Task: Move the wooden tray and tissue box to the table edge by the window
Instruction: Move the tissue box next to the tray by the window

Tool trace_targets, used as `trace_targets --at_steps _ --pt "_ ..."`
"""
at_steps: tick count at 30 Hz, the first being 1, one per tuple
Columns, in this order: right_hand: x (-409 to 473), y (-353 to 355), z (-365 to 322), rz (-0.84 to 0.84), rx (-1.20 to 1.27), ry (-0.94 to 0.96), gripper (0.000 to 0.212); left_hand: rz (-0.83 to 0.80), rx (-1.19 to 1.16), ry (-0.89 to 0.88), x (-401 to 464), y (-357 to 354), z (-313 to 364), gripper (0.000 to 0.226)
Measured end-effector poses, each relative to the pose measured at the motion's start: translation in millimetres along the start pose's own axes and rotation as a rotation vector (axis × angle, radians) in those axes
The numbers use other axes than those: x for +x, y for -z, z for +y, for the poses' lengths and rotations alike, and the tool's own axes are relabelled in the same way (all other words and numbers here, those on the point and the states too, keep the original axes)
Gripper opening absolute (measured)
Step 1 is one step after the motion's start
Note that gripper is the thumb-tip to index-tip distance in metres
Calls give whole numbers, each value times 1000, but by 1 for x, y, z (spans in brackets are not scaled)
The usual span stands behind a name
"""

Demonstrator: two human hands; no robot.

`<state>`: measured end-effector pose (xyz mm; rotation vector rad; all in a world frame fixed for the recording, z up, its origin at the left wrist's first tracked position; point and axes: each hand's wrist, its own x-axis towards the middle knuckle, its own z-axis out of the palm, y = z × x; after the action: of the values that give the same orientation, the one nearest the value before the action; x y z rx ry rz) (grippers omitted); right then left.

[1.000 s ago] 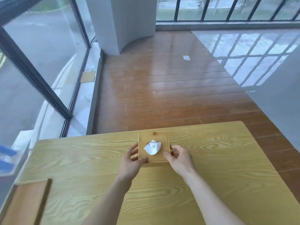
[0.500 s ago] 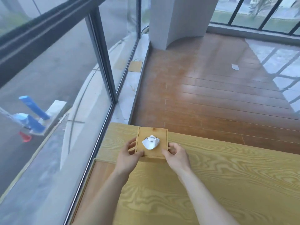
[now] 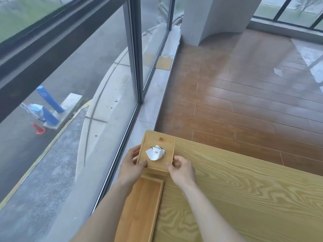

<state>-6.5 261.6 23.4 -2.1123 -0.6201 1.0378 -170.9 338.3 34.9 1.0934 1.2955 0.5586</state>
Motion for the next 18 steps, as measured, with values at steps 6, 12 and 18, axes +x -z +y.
trace_targets --at_steps 6,12,18 --pt "7 -17 2 -7 -33 1 15 -2 40 4 19 5 -13 54" --pt "7 -21 6 -43 13 -5 52 19 144 -42 23 7 -27 56" --pt "-15 -16 10 26 -368 336 75 57 407 -224 10 5 -40 81"
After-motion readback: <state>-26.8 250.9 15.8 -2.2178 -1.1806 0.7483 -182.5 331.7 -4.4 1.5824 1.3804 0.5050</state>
